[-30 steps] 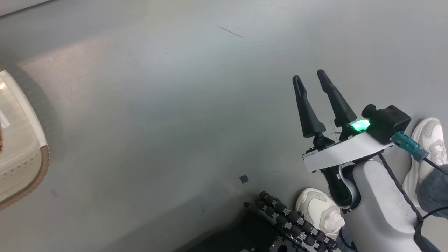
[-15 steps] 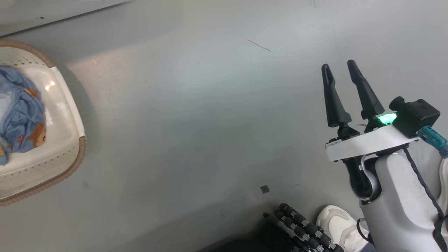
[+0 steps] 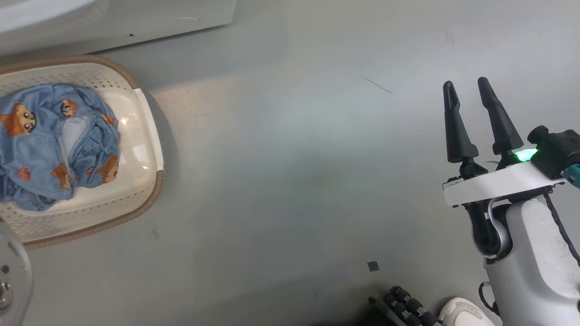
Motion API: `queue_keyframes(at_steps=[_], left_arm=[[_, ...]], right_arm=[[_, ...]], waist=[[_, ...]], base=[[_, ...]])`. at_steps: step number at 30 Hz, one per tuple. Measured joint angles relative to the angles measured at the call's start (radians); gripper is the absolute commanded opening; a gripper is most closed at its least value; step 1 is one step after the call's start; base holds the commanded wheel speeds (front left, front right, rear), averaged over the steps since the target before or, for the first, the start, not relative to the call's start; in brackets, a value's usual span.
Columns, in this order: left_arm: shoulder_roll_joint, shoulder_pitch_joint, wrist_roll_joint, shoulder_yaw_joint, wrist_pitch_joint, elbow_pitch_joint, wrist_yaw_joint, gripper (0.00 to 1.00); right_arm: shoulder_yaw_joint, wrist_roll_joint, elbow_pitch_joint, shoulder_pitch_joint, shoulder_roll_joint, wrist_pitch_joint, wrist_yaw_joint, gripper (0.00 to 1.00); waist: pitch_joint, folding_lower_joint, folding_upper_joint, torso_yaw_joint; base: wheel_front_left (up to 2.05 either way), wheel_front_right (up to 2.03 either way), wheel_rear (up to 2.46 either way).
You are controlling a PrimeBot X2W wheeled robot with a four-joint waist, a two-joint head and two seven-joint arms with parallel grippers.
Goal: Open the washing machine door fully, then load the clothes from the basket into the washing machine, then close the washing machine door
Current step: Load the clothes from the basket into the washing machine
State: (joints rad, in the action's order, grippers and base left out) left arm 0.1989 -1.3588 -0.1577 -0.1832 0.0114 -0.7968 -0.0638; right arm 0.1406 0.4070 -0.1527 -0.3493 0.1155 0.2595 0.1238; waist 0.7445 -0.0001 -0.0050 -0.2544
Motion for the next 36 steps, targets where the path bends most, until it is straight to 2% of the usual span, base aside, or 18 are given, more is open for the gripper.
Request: queue_keyframes(at_steps=[5,11,15,21,26,36], left_arm=[[-0.014,0.063,-0.012,0.005,-0.026,-0.014,0.028,1.0],[-0.068,0.133,-0.039,0.023,-0.062,-0.017,0.069,1.0],[-0.08,0.194,-0.044,0.027,-0.102,-0.017,0.089,1.0],[-0.125,0.339,-0.045,0.053,-0.175,-0.026,0.124,1.0],[-0.162,0.451,-0.045,0.073,-0.213,-0.052,0.136,1.0],[-0.167,0.599,-0.062,0.09,-0.242,-0.067,0.149,1.0]], right_arm=[[-0.005,-0.006,0.004,0.001,0.004,0.0,0.0,1.0],[-0.035,-0.012,0.01,0.016,0.01,0.0,0.0,1.0],[-0.046,-0.022,0.011,0.023,0.011,0.0,0.0,1.0],[-0.068,-0.033,0.01,0.054,0.013,0.0,0.0,1.0],[-0.075,-0.04,0.005,0.09,0.016,0.0,0.0,1.0],[-0.083,-0.052,-0.003,0.158,0.025,0.0,0.0,1.0]], waist=[[-0.031,0.0,0.0,0.03],[-0.07,0.0,0.0,0.059],[-0.101,0.0,0.0,0.076],[-0.167,0.0,0.0,0.103],[-0.225,0.0,0.0,0.122],[-0.339,0.0,0.0,0.154]], base=[[0.0,0.0,0.0],[0.0,0.0,0.0],[0.0,0.0,0.0],[0.0,0.0,0.0],[0.0,0.0,0.0],[0.0,0.0,0.0]])
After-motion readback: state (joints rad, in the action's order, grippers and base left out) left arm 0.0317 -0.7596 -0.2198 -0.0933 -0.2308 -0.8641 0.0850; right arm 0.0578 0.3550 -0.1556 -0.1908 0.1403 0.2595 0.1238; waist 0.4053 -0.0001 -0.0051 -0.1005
